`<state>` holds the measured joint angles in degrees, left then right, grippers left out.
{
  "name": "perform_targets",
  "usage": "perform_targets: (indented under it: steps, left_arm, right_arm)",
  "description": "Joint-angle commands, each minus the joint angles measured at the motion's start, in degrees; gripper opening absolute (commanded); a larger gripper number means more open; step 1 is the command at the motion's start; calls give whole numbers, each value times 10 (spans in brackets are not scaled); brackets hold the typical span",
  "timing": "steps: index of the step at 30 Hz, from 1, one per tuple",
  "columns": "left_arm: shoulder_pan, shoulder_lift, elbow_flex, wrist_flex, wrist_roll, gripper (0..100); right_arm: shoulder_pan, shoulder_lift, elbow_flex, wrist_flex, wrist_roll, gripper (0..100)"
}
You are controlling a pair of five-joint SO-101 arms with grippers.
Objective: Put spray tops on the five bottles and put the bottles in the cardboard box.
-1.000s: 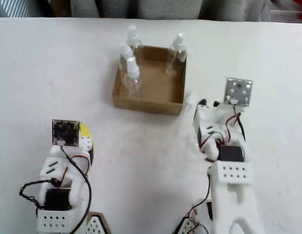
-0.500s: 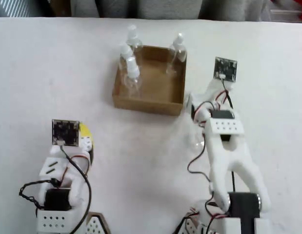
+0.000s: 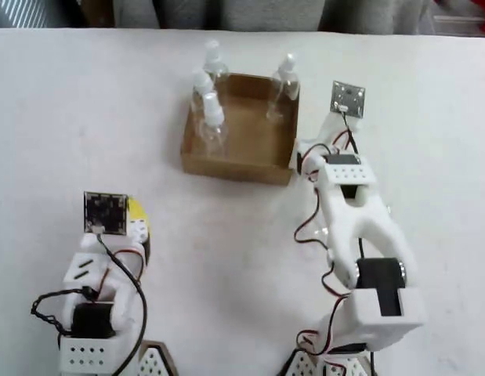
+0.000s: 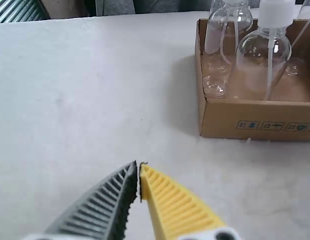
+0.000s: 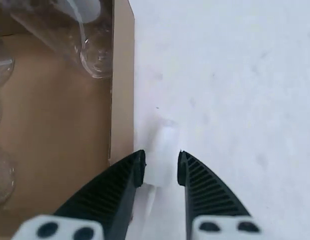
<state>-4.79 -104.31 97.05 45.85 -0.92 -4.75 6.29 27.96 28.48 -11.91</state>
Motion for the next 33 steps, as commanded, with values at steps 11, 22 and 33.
perform_targets:
  steps: [11,22,33]
  left_arm:
    - [-1,-3,0,1,-4,24]
    - [-1,-3,0,1,-4,24]
    - [-1,-3,0,1,-4,24]
  right_arm:
    - [0,51,-73,-14,-8,91]
    - [-5,102,-102,-13,-8,92]
    - [-12,109,-93,-7,-4,92]
